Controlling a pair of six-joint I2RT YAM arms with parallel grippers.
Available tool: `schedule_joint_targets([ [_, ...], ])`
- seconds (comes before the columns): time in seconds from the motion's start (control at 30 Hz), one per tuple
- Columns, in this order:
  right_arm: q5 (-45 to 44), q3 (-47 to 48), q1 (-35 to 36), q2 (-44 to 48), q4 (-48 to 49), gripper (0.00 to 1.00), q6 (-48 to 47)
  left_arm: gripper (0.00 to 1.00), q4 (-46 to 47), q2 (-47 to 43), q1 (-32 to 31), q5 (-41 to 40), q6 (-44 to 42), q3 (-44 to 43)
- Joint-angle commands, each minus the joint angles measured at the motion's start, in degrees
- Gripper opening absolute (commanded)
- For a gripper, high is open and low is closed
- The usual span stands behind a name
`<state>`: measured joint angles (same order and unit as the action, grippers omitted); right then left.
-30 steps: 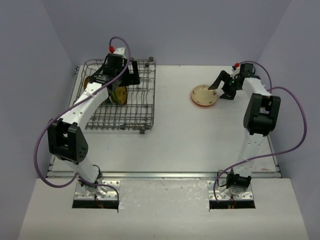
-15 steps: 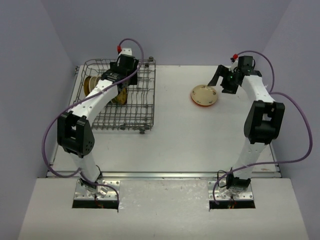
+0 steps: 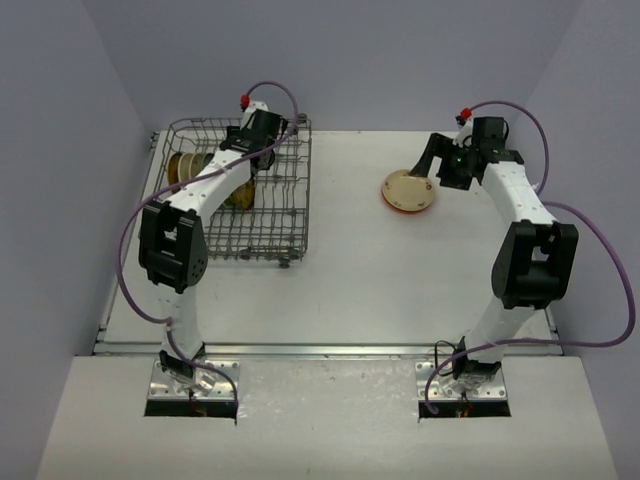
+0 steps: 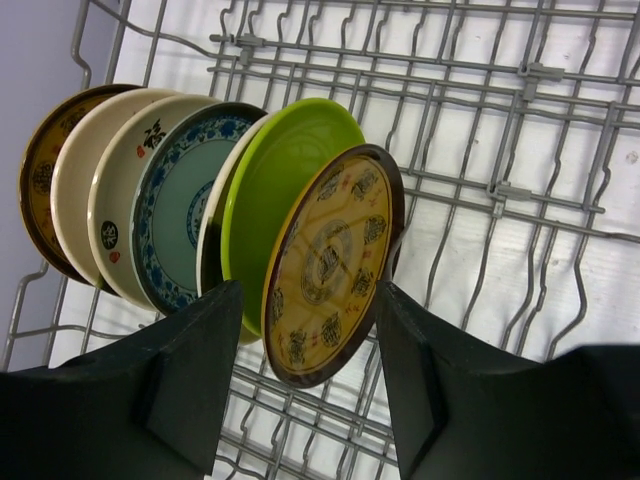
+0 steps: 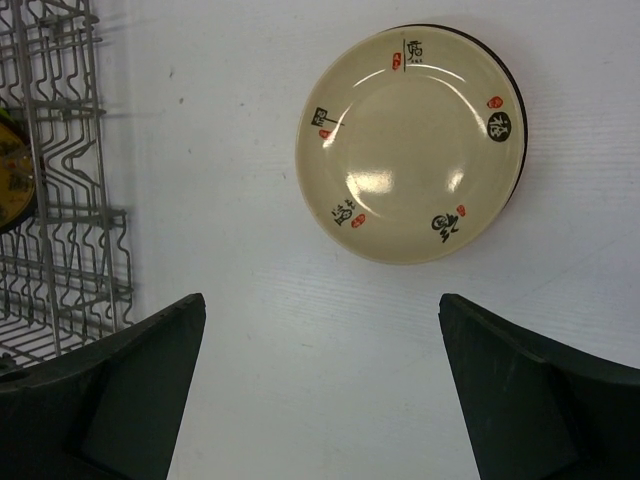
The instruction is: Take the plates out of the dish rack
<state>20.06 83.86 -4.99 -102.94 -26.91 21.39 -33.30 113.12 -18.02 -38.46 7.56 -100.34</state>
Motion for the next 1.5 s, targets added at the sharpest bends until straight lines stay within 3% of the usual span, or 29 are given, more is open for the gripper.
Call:
schedule_joint_targets([
  [0.0,0.64,-0.85,0.24,2.28,2.39,0.99,-0.44,0.53,-0.31,2.03,0.51,-3.04,0.78,-3.18],
  [0.23,2.36,-2.08,0.33,2.39,2.83,0.99,-0.02,0.52,-2.12,3.87,3.39,0.63,2.37,-4.42],
  [0.77,3.14,-0.74,0.99,2.41,2.04,0.99,0.76,0.3,-4.19,5.27,5.87,10.57,4.64,-2.75],
  [0.97,3.44,0.07,1.24,2.1,1.66,0.99,1.28,0.19,-4.14,4.4,5.98,10.16,4.54,-2.4],
  [1.07,3.67,0.66,1.63,2.04,1.35,0.99,1.63,0.04,-4.23,2.95,5.98,9.56,4.23,-2.32],
  [1.13,3.67,1.13,1.87,2.02,1.04,0.99,1.63,0.01,-4.23,2.16,5.98,9.39,4.07,-2.54],
  [1.47,4.55,3.5,2.62,2.3,0.28,0.99,1.73,0.0,-4.32,-6.34,2.55,3.74,1.49,-9.18],
])
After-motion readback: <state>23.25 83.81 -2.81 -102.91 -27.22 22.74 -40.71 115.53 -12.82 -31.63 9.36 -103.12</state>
